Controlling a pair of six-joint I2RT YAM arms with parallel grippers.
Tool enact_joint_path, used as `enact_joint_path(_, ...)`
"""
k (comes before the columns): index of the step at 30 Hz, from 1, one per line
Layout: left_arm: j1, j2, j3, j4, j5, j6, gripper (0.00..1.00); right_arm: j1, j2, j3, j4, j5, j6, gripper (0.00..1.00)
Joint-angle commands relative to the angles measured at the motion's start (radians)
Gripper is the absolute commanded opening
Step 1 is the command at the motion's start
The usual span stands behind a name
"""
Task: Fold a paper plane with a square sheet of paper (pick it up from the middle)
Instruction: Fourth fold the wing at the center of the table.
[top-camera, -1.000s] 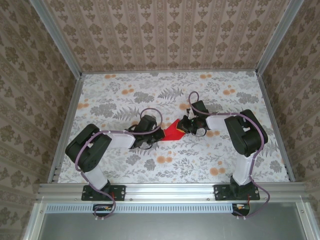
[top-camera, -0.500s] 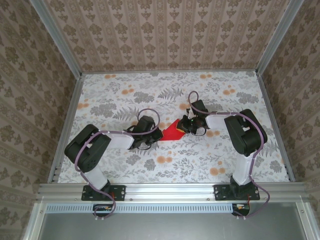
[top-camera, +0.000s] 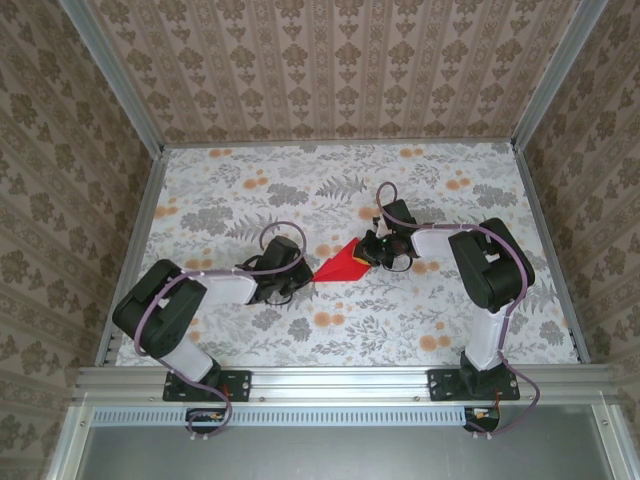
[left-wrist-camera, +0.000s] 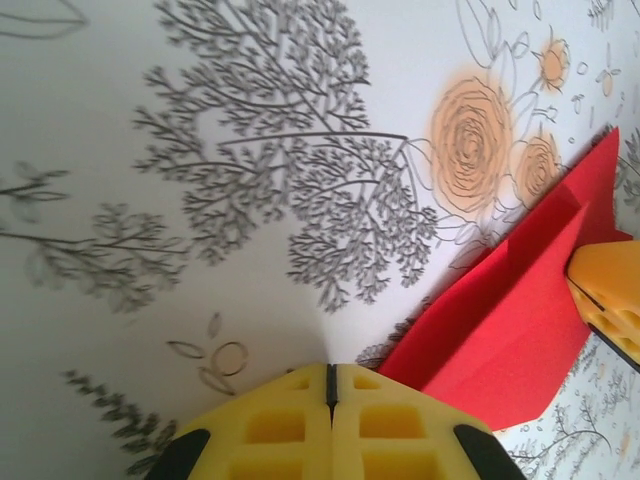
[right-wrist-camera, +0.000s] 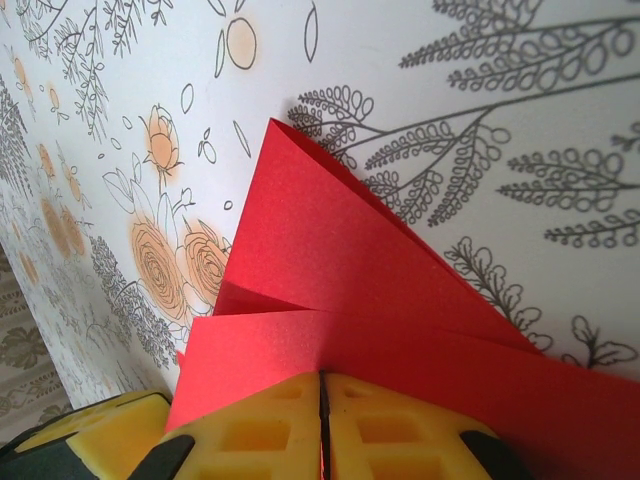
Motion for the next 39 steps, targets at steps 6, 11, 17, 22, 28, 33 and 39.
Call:
enact_joint_path(6, 0.016, -0.12, 0.014, -0.113, -0.032, 0.083, 0.04, -0.018, 0.083, -0.056, -0.165, 0.18, -0.01, 0.11)
enact_joint_path(11, 0.006, -0.166, 0.031, -0.087, -0.038, 0.085, 0.06, -0.018, 0.084, -0.055, -0.165, 0.181, -0.01, 0.11)
enact_joint_path(17, -0.031, -0.049, 0.048, 0.111, 0.073, -0.014, 0.04, -0.018, 0.088, -0.056, -0.161, 0.18, -0.007, 0.11)
enact_joint_path(22, -0.049, 0.06, 0.063, 0.239, 0.089, -0.088, 0.0, -0.018, 0.088, -0.056, -0.156, 0.175, -0.007, 0.11)
enact_joint_path(28, -0.04, 0.108, 0.053, 0.221, 0.02, -0.077, 0.0, -0.018, 0.09, -0.058, -0.156, 0.17, -0.01, 0.11)
enact_joint_path(33, -0.032, 0.112, 0.023, 0.178, -0.003, -0.089, 0.0, -0.018, 0.094, -0.058, -0.162, 0.173, -0.01, 0.11)
enact_joint_path(39, -0.036, 0.096, -0.061, 0.182, -0.031, -0.152, 0.0, -0.017, 0.093, -0.059, -0.171, 0.184, -0.01, 0.11)
